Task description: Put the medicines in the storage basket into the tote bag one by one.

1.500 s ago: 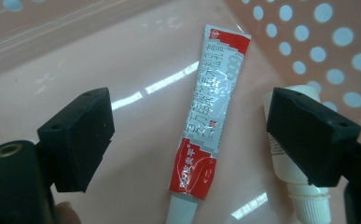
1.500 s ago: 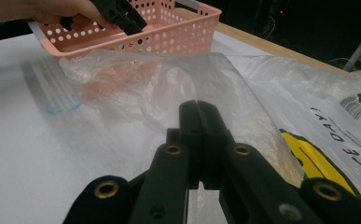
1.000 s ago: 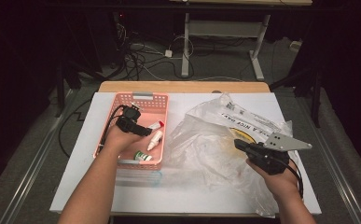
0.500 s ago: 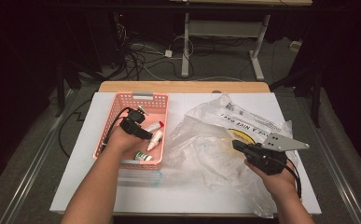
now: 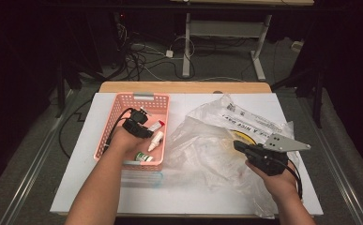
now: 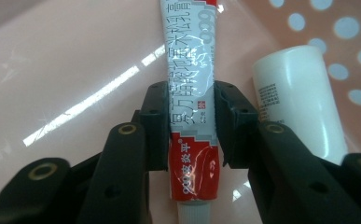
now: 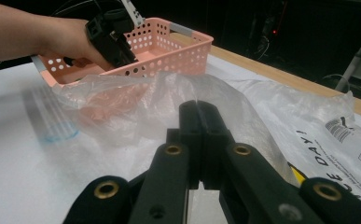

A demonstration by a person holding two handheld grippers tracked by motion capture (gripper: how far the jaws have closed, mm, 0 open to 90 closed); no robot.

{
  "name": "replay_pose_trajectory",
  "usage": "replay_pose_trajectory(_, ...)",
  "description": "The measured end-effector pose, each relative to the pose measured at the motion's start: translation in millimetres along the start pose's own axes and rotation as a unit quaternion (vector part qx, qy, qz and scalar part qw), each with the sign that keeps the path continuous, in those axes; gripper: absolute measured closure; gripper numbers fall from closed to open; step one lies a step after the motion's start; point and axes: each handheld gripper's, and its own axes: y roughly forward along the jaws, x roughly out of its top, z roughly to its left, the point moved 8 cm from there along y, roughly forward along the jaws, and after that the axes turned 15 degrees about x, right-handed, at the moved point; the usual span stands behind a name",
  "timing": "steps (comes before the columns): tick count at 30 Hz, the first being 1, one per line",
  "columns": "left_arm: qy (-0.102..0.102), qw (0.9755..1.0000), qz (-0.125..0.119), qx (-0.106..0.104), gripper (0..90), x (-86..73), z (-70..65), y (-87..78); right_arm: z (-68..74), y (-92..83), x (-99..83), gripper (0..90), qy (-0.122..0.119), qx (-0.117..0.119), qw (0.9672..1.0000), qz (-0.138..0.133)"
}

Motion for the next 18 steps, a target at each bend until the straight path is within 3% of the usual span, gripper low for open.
replay_pose_trajectory(15, 0.017, 0.9998, 0.005, 0.013, 66.5, 0.4, -2.7, -3.4, -1.8, -3.2, 4.8, 90.0, -0.009, -0.007, 0.9999, -0.010)
replay_pose_trajectory(18, 0.010, 0.9998, -0.001, 0.015, 66.5, 2.0, -0.8, -6.4, -1.5, -4.4, 6.1, 90.0, -0.010, -0.008, 0.9998, -0.012)
